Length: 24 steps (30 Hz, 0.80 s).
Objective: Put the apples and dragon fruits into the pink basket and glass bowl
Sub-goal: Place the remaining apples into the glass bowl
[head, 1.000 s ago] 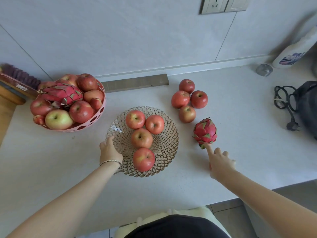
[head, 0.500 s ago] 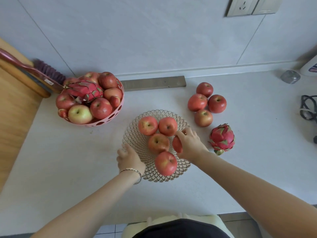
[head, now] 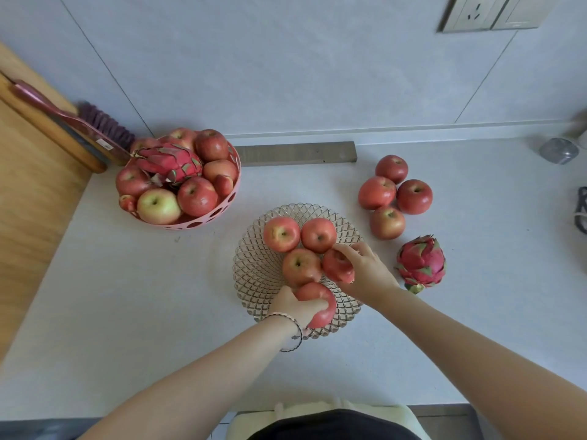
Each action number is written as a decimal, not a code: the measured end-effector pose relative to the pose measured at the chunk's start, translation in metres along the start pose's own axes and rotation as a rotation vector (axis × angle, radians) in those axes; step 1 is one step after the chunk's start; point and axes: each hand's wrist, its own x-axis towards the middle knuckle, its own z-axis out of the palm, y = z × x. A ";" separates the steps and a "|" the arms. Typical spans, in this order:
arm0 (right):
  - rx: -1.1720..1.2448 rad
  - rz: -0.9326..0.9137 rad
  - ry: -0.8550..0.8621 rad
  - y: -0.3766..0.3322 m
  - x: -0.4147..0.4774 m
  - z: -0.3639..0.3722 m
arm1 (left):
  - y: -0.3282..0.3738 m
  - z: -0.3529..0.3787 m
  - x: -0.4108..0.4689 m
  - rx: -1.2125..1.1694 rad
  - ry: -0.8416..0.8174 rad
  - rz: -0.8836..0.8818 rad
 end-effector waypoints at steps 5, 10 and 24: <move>-0.101 -0.003 -0.034 -0.012 -0.011 0.000 | 0.003 -0.008 0.008 -0.165 -0.049 -0.061; 0.045 -0.151 -0.059 -0.031 -0.046 0.015 | 0.009 -0.013 0.010 -0.154 -0.134 -0.074; 0.010 0.008 -0.120 -0.022 -0.039 0.031 | 0.037 -0.027 0.035 -0.487 -0.172 -0.245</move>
